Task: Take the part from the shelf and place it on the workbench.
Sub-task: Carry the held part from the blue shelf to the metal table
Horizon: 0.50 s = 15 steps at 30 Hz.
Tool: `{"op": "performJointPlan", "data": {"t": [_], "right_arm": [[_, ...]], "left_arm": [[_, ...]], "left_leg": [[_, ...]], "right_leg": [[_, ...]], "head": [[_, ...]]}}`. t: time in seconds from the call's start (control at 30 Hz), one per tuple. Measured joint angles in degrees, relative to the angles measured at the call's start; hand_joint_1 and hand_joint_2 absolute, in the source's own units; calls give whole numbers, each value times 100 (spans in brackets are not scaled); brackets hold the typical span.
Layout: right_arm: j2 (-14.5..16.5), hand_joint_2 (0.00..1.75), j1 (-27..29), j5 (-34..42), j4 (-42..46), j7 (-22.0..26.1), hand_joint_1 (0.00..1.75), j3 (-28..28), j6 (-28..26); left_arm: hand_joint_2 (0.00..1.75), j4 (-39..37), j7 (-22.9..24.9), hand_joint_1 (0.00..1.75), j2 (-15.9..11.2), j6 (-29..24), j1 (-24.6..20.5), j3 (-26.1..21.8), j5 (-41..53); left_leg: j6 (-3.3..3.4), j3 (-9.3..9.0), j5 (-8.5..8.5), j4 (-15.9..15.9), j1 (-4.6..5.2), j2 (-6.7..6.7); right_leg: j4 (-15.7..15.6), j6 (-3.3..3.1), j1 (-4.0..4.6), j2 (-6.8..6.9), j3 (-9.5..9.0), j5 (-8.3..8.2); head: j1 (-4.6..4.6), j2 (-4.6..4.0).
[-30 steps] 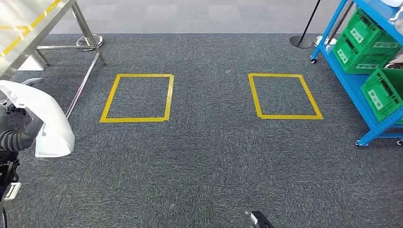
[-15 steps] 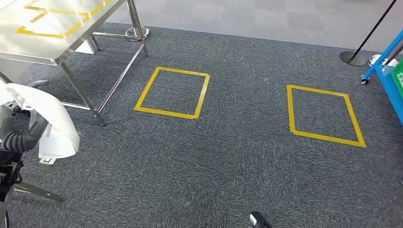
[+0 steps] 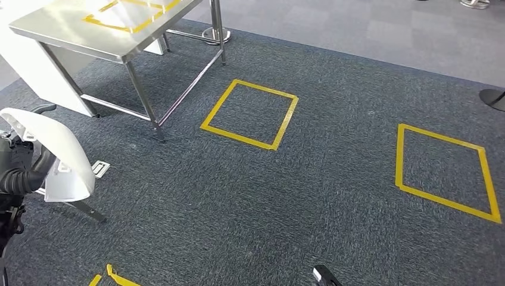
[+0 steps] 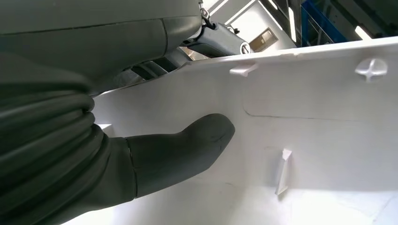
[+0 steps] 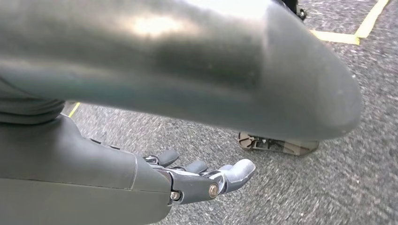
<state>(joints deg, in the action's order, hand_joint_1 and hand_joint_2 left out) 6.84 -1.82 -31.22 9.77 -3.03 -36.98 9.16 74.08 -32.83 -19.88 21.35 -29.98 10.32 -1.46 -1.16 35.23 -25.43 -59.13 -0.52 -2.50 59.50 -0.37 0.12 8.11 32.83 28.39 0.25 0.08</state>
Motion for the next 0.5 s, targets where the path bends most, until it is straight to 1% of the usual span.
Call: {"op": "performJointPlan", "data": {"t": [0.03,0.07,0.1,0.13,0.17,0.2,0.23,0.27,0.3,0.33,0.37,0.4,0.43,0.47,0.5], "right_arm": [[0,0,-7,1,0,1,0,0,0],[1,0,-14,2,0,2,0,0,0],[1,0,-17,3,0,2,0,0,0],[2,0,-14,4,0,1,0,0,0],[2,0,-7,5,0,0,0,0,0],[2,0,3,5,0,-1,0,0,0],[2,0,10,6,0,-2,0,0,0],[2,0,13,7,0,-3,0,-1,0],[2,0,11,7,0,-6,0,-1,0],[2,0,5,8,0,-8,0,-2,0],[1,0,-1,8,0,-10,0,-2,0],[1,0,-7,9,0,-10,0,-2,0],[1,0,-12,9,0,-10,0,-2,0],[1,0,-15,9,0,-10,0,-3,0],[5,0,-19,9,0,-9,0,-3,1]], "left_arm": [[175,-7,-10,175,-7,7,-8,-10,-4],[175,-14,-16,175,-13,14,-19,-19,-7],[175,-19,-19,175,-15,15,-31,-25,-8],[175,-24,-21,175,-11,16,-39,-25,-9],[175,-31,-20,175,-4,19,-37,-24,-9],[175,-38,-20,175,4,21,-28,-22,-9],[175,-45,-19,175,10,23,-18,-21,-9],[175,-53,-19,175,14,25,-13,-20,-9],[175,-59,-17,175,14,26,-12,-20,-7],[175,-64,-15,175,15,29,-17,-20,-1],[175,-71,-14,175,18,32,-27,-20,9],[175,-81,-11,175,24,36,-39,-20,22],[175,-95,-10,175,31,39,-51,-20,33],[175,-110,-10,175,38,44,-61,-20,41],[175,-124,-10,175,39,49,-65,-24,44]], "left_leg": [[31,1,13,10,-13,74],[61,0,30,21,-28,144],[86,1,43,30,-46,209],[101,13,50,30,-52,276],[113,26,56,28,-54,351],[116,38,61,25,-54,432],[112,47,67,22,-53,519],[103,51,75,19,-52,607],[89,53,83,17,-53,691],[72,57,94,15,-59,770],[46,67,104,13,-55,843],[14,82,118,13,-59,909],[-23,100,133,19,-64,968],[-68,114,153,38,-66,1031],[-110,135,176,59,-76,1081]], "right_leg": [[45,38,-16,-83,5,47],[180,76,-35,-240,54,146],[427,108,-51,-441,162,294],[772,127,-60,-631,318,471],[1148,134,-61,-723,502,632],[1433,132,-60,-758,650,718],[1542,122,-58,-773,715,702],[1430,103,-58,-788,672,579],[1122,76,-58,-827,527,386],[719,42,-59,-946,335,208],[370,16,-56,-1075,168,84],[137,-2,-51,-1169,61,21],[30,-16,-39,-1223,16,14],[18,-28,-24,-1182,13,12],[-2,-58,-30,-1105,5,-7]], "head": [[2,0],[8,0],[17,1],[27,1],[36,1],[39,0],[42,0],[43,0],[45,0],[48,1],[47,1],[49,0],[48,0],[48,0],[49,-1]]}}
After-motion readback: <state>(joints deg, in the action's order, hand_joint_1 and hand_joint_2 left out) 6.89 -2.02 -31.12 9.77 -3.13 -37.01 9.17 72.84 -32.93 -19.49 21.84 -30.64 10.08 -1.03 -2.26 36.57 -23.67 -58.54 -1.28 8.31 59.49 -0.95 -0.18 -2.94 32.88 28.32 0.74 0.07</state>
